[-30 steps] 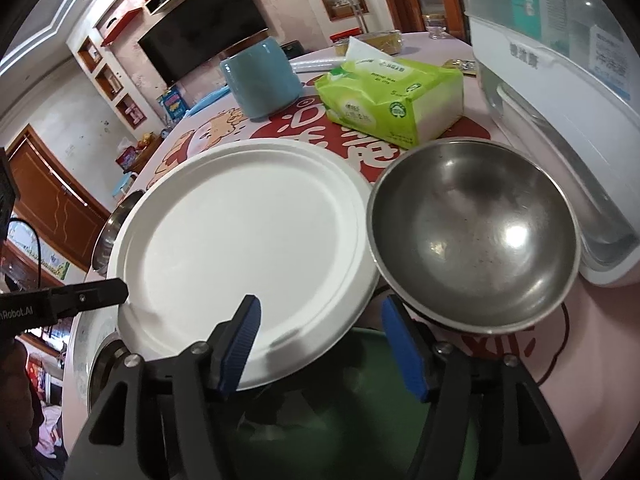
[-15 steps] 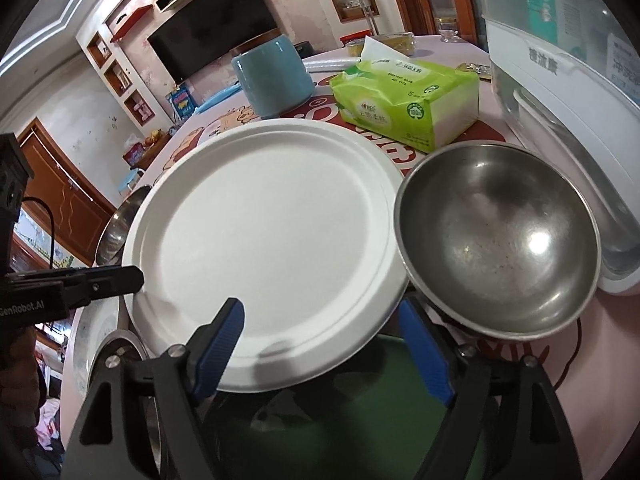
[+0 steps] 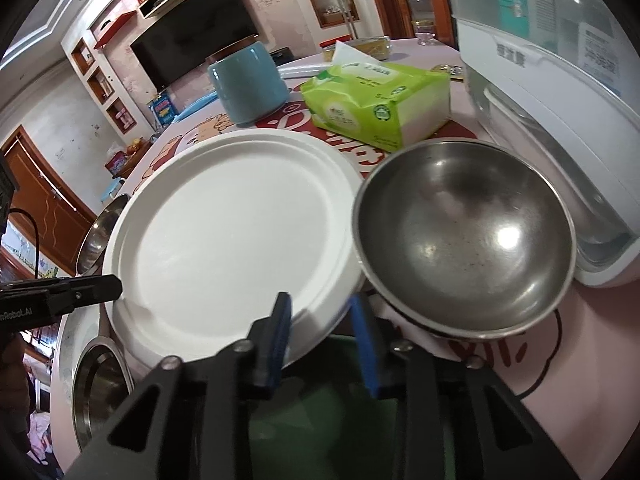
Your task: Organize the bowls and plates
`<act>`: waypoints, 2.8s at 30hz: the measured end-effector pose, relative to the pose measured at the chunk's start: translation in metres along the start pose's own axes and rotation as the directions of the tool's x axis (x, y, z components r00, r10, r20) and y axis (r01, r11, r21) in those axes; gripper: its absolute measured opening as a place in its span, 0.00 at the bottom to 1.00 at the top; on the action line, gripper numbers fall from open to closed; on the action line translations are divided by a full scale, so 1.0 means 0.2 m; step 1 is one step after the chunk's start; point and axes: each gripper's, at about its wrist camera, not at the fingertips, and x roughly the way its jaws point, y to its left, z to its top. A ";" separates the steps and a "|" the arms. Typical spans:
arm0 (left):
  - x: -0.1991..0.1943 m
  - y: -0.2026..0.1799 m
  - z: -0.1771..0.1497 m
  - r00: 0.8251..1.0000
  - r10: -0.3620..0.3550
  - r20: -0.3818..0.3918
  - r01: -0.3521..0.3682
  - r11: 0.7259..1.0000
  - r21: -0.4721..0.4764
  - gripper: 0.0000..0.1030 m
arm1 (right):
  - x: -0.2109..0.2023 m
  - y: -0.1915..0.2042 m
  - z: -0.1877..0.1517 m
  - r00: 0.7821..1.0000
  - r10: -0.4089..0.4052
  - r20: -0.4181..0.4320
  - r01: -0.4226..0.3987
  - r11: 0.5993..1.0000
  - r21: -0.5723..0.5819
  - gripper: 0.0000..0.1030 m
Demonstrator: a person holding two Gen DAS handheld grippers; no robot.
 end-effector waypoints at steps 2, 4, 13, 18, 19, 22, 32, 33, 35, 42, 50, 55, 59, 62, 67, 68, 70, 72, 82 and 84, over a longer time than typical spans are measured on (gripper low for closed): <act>0.00 0.00 0.00 1.000 0.006 -0.003 -0.006 1.000 0.002 0.27 | 0.00 -0.01 0.00 1.000 0.004 0.005 -0.004 1.000 0.015 0.25; 0.00 0.00 0.00 1.000 0.013 -0.006 -0.013 1.000 0.002 0.27 | -0.01 -0.01 -0.01 1.000 0.009 0.008 -0.009 1.000 0.021 0.24; -0.02 0.02 0.00 1.000 -0.024 0.014 0.024 1.000 -0.006 0.27 | -0.03 0.02 0.00 0.994 0.103 0.022 -0.104 0.994 0.016 0.00; -0.02 -0.03 0.00 1.000 0.004 0.010 -0.004 1.000 0.006 0.27 | -0.02 0.11 -0.01 0.990 0.138 0.011 -0.138 0.990 -0.008 0.00; -0.01 -0.03 -0.01 1.000 0.004 0.008 -0.004 1.000 0.004 0.27 | -0.02 0.11 -0.01 0.990 0.140 0.010 -0.140 0.990 -0.004 0.00; -0.02 -0.01 -0.01 1.000 0.005 0.004 -0.005 1.000 -0.006 0.27 | -0.03 0.11 -0.01 0.991 0.135 0.011 -0.135 0.991 -0.005 0.00; 0.02 0.05 0.00 0.999 0.028 -0.035 -0.027 0.999 0.024 0.27 | -0.03 0.02 -0.01 0.991 0.129 -0.042 -0.125 0.988 0.093 0.01; 0.02 0.05 0.00 0.999 0.029 -0.039 -0.028 0.999 0.026 0.27 | -0.03 0.02 -0.01 0.991 0.127 -0.046 -0.122 0.988 0.099 0.01; 0.04 0.07 0.01 0.998 0.030 -0.052 -0.029 0.999 0.026 0.27 | -0.03 0.00 -0.01 0.990 0.127 -0.062 -0.119 0.986 0.118 0.01; 0.06 0.09 0.02 0.997 0.015 -0.070 -0.012 0.999 0.039 0.27 | -0.06 -0.04 0.00 0.992 0.095 -0.081 -0.079 0.979 0.186 0.19; 0.09 0.12 0.03 0.997 -0.013 -0.070 0.017 0.998 0.058 0.27 | -0.04 -0.08 0.06 0.989 0.104 -0.101 -0.079 0.971 0.228 0.43; 0.10 0.14 0.02 0.997 -0.031 -0.068 0.035 0.998 0.057 0.27 | 0.01 -0.08 0.08 0.989 0.100 -0.113 -0.072 0.972 0.225 0.44; 0.12 0.15 0.03 0.997 -0.046 -0.068 0.050 0.997 0.053 0.27 | 0.05 -0.08 0.09 0.987 0.104 -0.120 -0.075 0.972 0.220 0.44; 0.13 0.15 0.03 0.996 -0.051 -0.066 0.055 0.997 0.053 0.27 | 0.07 -0.07 0.09 0.987 0.108 -0.121 -0.079 0.972 0.221 0.43; 0.12 0.16 0.03 0.996 -0.059 -0.063 0.063 0.997 0.051 0.27 | 0.07 -0.05 0.10 0.986 0.105 -0.129 -0.075 0.973 0.218 0.37; 0.11 0.16 0.03 0.996 -0.057 -0.062 0.060 0.997 0.052 0.27 | 0.07 -0.04 0.10 0.986 0.102 -0.132 -0.072 0.974 0.216 0.36; 0.10 0.16 0.03 0.997 -0.052 -0.060 0.055 0.997 0.051 0.27 | 0.07 -0.04 0.10 0.986 0.094 -0.138 -0.062 0.975 0.215 0.33; 0.08 0.15 0.03 0.998 -0.051 -0.048 0.053 0.997 0.052 0.27 | 0.06 -0.04 0.10 0.986 0.091 -0.143 -0.058 0.974 0.219 0.32; -0.11 0.09 0.03 0.999 -0.023 0.035 0.022 0.998 0.053 0.27 | -0.15 0.00 0.13 0.993 0.111 -0.037 -0.101 0.973 0.208 0.28; -0.17 0.08 0.03 0.998 -0.028 0.059 0.024 0.998 0.058 0.27 | -0.20 0.01 0.13 0.994 0.108 -0.016 -0.103 0.975 0.199 0.28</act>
